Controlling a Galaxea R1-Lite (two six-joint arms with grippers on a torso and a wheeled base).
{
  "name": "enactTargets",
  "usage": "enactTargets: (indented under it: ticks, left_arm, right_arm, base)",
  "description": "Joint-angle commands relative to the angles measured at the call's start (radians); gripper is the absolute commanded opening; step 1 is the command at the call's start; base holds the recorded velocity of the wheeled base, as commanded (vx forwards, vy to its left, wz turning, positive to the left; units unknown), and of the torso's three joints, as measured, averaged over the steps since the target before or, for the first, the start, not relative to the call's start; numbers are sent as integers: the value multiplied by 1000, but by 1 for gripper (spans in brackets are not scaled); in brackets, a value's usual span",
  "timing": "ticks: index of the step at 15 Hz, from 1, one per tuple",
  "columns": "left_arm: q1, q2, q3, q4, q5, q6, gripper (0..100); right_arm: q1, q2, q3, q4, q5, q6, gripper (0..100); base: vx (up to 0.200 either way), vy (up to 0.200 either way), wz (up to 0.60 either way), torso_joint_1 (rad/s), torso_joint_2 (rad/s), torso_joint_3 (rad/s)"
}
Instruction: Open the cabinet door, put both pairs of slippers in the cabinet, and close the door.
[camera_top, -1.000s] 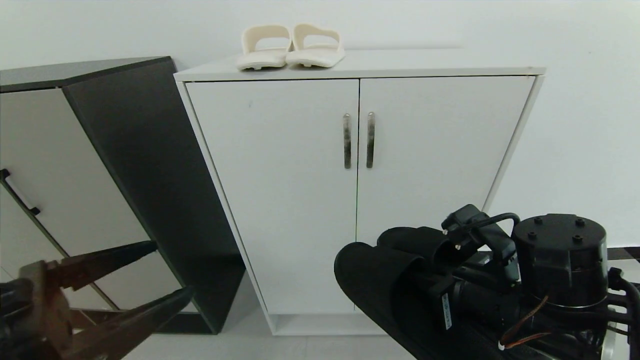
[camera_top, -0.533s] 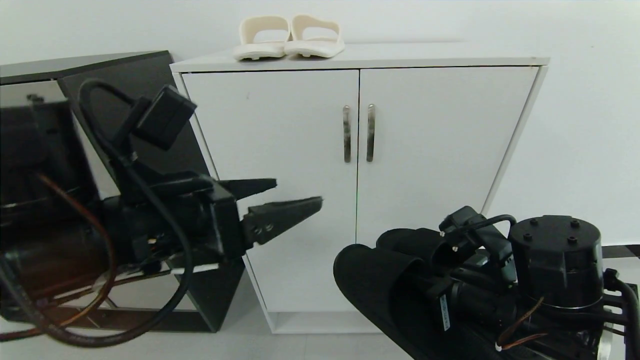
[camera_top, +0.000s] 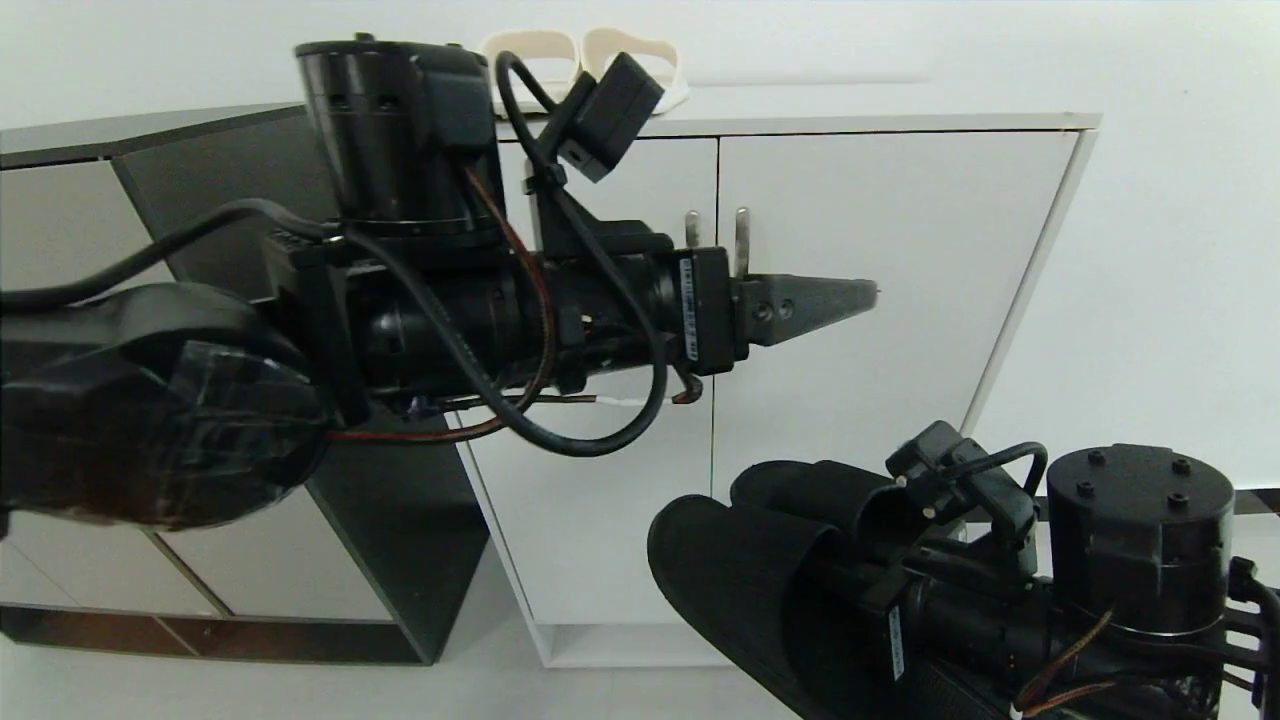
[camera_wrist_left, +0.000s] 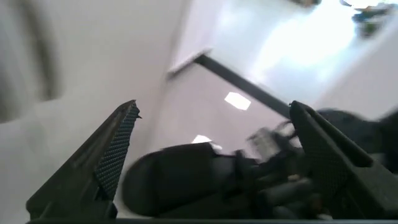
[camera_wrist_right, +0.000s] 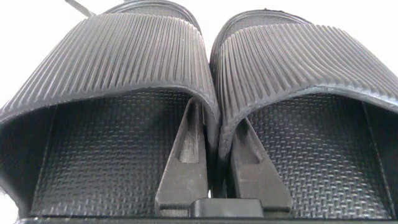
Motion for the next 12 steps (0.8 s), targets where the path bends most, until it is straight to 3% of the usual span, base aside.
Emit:
enactTargets:
  ticks: [1,3,7,10,12]
  left_arm:
    - [-4,92,-88,21,-60,-42,100]
    - [0,140,-140,33,-52,-48,100]
    - [29,190,-255,76,41,-34,100]
    - [61,203,-290,99,112,-3,100]
    - [78,212,-293,100,123,1,100]
  right_arm:
    - [-1,4,6,-2,1,-1,0]
    - [-1,-2,6,-2,1,-1,0]
    - [-11,8,6,-2,2,1,0]
    - [-19,17,4,-5,2,1,0]
    - [-19,15,4,-5,1,1,0]
  base:
    - [0,0,0,0,0,0]
    - [0,0,0,0,0,0]
    - [0,0,0,0,0,0]
    - [0,0,0,0,0,0]
    - [0,0,0,0,0,0]
